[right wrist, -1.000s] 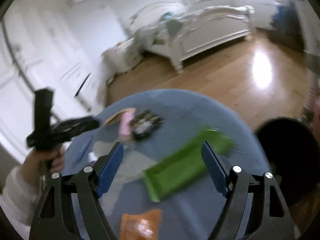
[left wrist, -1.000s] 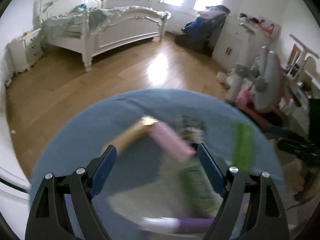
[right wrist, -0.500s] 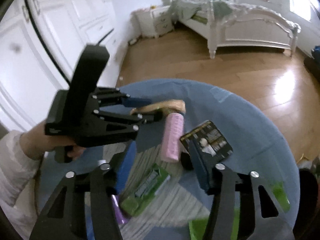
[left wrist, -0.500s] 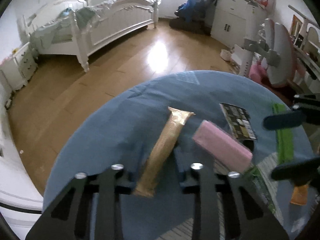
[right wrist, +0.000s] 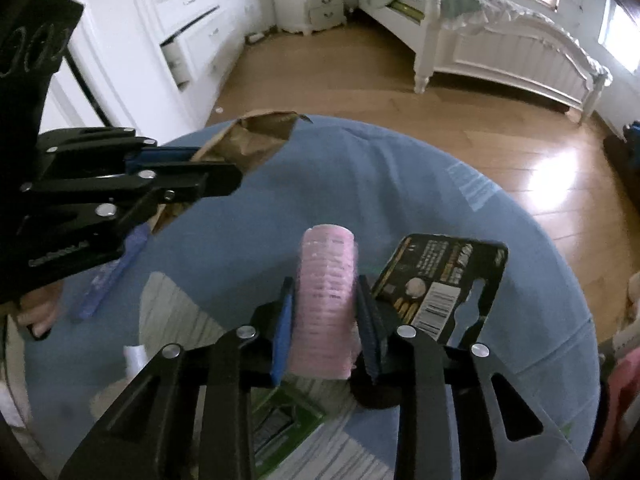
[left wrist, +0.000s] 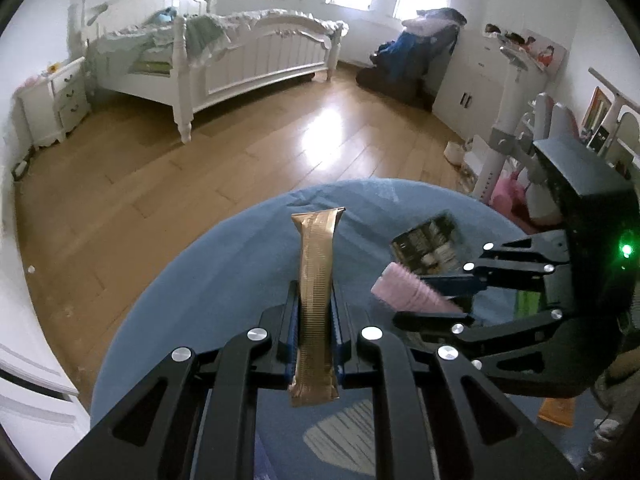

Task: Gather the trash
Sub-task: 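Grasp a gold wrapper strip with the left tool while the right tool grasps the pink hair roller, then carry the gold strip and pink roller over the black bin and open both tools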

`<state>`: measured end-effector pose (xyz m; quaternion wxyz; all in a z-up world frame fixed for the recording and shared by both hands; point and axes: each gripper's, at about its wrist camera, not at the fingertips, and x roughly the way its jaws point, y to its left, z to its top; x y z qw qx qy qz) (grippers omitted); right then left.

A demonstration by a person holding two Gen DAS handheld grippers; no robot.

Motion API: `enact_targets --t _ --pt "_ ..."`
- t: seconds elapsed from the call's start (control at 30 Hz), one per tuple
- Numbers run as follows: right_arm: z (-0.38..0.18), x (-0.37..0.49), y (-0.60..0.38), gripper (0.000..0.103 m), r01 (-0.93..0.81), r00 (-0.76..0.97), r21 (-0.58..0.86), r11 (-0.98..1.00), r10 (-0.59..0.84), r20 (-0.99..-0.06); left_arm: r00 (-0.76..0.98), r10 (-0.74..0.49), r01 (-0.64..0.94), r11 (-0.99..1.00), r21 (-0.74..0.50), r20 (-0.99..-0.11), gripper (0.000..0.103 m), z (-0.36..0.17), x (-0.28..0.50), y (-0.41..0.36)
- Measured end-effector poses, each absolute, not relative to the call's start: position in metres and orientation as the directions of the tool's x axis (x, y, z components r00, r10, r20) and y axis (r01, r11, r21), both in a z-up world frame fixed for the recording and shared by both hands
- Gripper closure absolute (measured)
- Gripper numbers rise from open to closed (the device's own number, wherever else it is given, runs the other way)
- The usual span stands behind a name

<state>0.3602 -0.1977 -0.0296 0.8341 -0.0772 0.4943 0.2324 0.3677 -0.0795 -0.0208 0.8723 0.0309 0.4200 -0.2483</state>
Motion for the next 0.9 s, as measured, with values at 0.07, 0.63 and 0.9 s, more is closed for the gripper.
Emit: enact_targets --t 0.07,0.63,0.9 --pt "-0.017 0.349 -0.207 0.073 -0.456 0.425 0.149 0.877 0.362 -0.83 0.531 -0.411 0.455 0.876 -0.16 -0.741 0.089 -0.015 0.361 -0.079" --pt "0.078 0.237 -0.436 0.073 -0.201 0.758 0.365 0.909 0.381 -0.53 0.448 -0.575 0.613 0.755 -0.233 -0.685 0.089 0.036 0.313 -0.219" --pt "0.048 0.192 -0.546 0.073 -0.037 0.807 0.422 0.906 0.276 -0.522 0.334 -0.644 0.688 0.666 -0.289 -0.688 0.089 0.025 0.298 -0.326"
